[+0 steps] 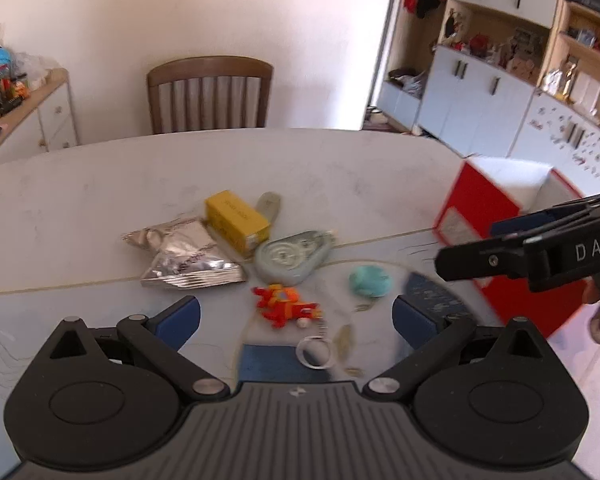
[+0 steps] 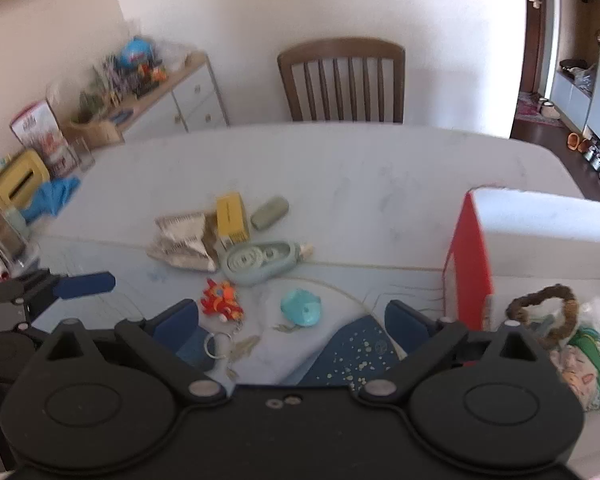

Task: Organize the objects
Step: 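Move both tools back over the remaining items on the table, then grasp the red dragon keychain with left tool while right tool grasps the teal toy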

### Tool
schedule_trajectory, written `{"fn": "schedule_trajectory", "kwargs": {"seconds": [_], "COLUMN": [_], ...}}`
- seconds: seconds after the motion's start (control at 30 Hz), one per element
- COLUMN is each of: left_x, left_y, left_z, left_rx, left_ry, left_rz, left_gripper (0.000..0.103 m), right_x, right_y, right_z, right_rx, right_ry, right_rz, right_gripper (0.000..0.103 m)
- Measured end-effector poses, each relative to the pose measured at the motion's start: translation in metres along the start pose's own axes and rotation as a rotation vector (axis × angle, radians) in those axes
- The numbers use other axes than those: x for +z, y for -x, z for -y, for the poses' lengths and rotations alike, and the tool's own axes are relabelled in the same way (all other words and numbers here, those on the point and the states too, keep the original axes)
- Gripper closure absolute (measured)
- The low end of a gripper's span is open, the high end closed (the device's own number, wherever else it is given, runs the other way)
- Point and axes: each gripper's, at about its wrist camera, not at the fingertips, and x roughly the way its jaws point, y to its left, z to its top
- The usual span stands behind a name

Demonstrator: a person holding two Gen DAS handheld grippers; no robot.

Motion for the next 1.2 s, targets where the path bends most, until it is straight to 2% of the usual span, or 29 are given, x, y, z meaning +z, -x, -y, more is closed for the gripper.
{"fn": "schedule_trajectory", "kwargs": {"seconds": [0.1,0.3,0.5,0.73,0.9,1.07,1.2], "left_x": [-0.002,-0.007,-0.011,-0.013,-0.014,-0.014,-0.015], "left_y": [-0.014,-0.046,-0.068,-0.081,-0.086,-0.084,-0.082], "left_z": [-0.006,-0.014,-0.01,-0.003,0.0,0.002,0.006], "left_rx": [0.02,0.001,-0.008,0.004,0.015,0.013,-0.002], "left_ry": [-0.012,-0.051,-0.078,-0.084,-0.109,-0.144,-0.18], "left_rz": [0.001,-0.031,-0.059,-0.057,-0.054,-0.039,-0.033], "left_gripper": [0.0,0.0,0.001,0.001,0.011,0.029,0.038], "right_x": [-0.001,0.0,0.003,0.009,0.011,0.009,0.007], "right_y": [-0.018,-0.047,-0.066,-0.081,-0.088,-0.093,-0.096], "right_z": [0.002,0.012,0.014,0.012,0.007,0.004,0.001], "right_rx": [-0.009,-0.023,-0.02,-0.011,-0.008,-0.013,-0.014], "right_ry": [0.001,-0.025,-0.036,-0.066,-0.06,-0.054,-0.046], "right_rz": [-0.037,-0.089,-0.116,-0.132,-0.137,-0.149,-0.151], "right_gripper": [0.008,0.015,0.021,0.029,0.035,0.045,0.051]}}
